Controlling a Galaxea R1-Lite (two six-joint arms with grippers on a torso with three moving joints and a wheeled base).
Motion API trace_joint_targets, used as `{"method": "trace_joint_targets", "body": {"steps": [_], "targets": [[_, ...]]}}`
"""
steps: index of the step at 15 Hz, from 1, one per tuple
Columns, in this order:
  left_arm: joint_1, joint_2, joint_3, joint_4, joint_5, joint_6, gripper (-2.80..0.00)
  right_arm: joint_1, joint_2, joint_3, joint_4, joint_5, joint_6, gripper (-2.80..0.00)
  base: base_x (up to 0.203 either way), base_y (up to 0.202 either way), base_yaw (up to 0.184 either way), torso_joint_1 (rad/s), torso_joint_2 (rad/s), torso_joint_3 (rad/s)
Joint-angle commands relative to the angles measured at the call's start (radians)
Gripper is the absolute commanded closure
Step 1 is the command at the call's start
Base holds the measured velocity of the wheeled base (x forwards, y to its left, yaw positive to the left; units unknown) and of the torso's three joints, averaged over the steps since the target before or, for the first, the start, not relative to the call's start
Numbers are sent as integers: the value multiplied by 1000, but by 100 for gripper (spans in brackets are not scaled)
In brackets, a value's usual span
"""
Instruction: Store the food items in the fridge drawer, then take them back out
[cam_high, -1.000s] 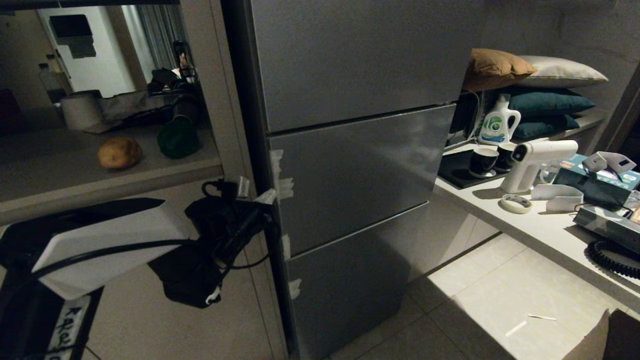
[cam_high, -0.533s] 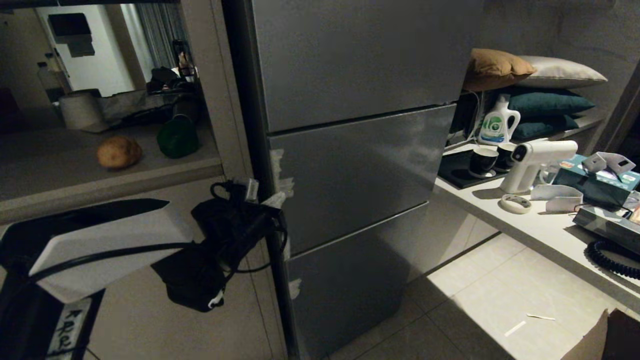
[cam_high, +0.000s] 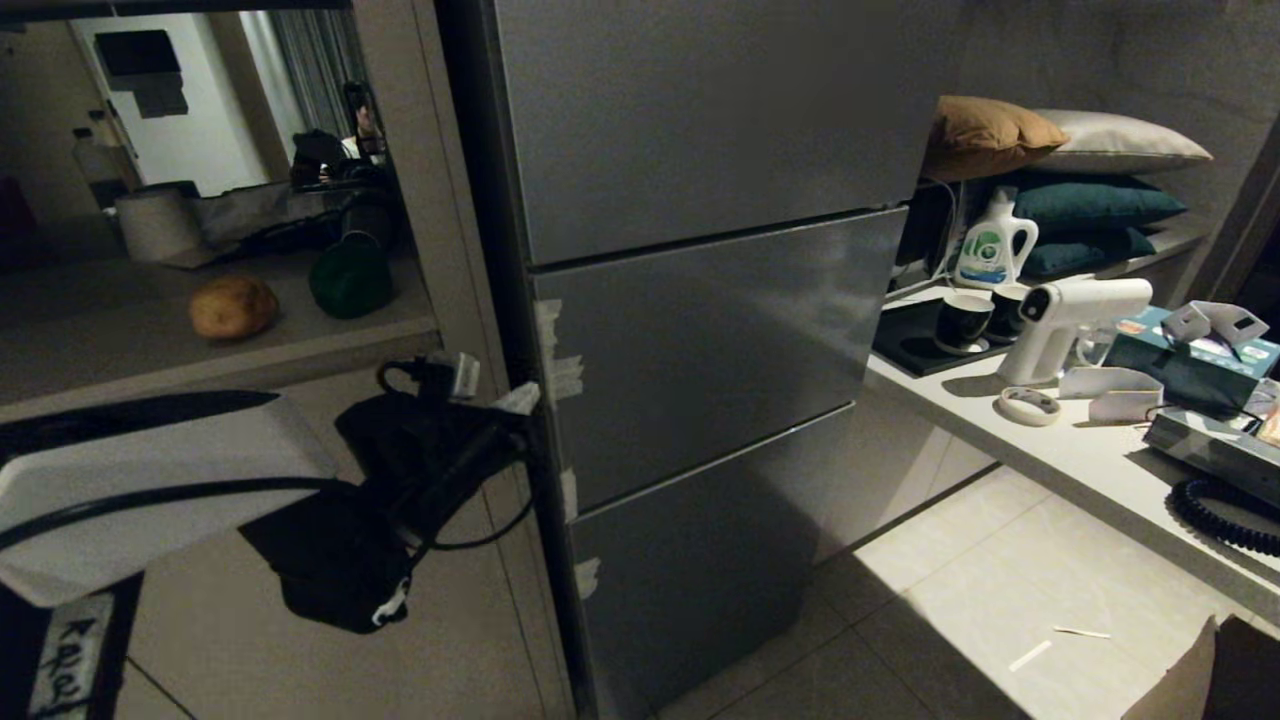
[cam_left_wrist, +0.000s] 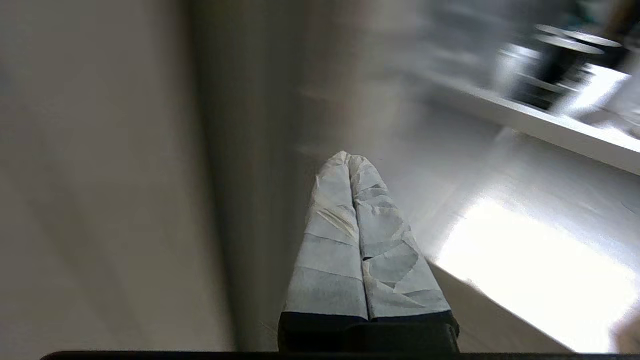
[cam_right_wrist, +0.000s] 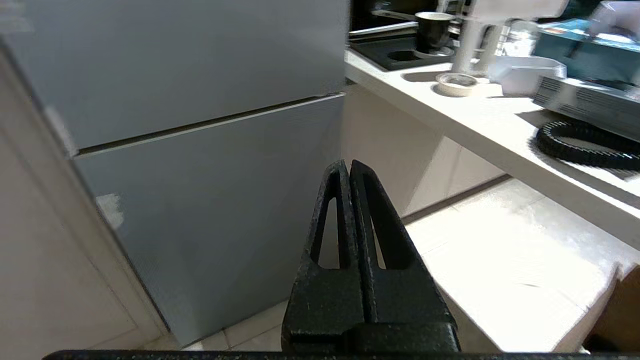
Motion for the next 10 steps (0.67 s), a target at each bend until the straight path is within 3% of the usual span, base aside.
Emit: {"method": "trace_joint_targets", "body": {"steps": [1, 6, 10], "targets": [[27, -13, -18, -8, 0, 0, 0, -2, 1, 31, -1, 0, 0, 0, 0, 0, 0, 0, 0, 0], [31, 62, -167, -8, 49, 7, 0, -2, 1, 31, -1, 0, 2, 0, 0, 0, 0, 0, 0, 0], [30, 92, -197, -8, 60, 7, 0, 0, 1, 31, -1, -1, 2, 0, 0, 0, 0, 0, 0, 0]]}}
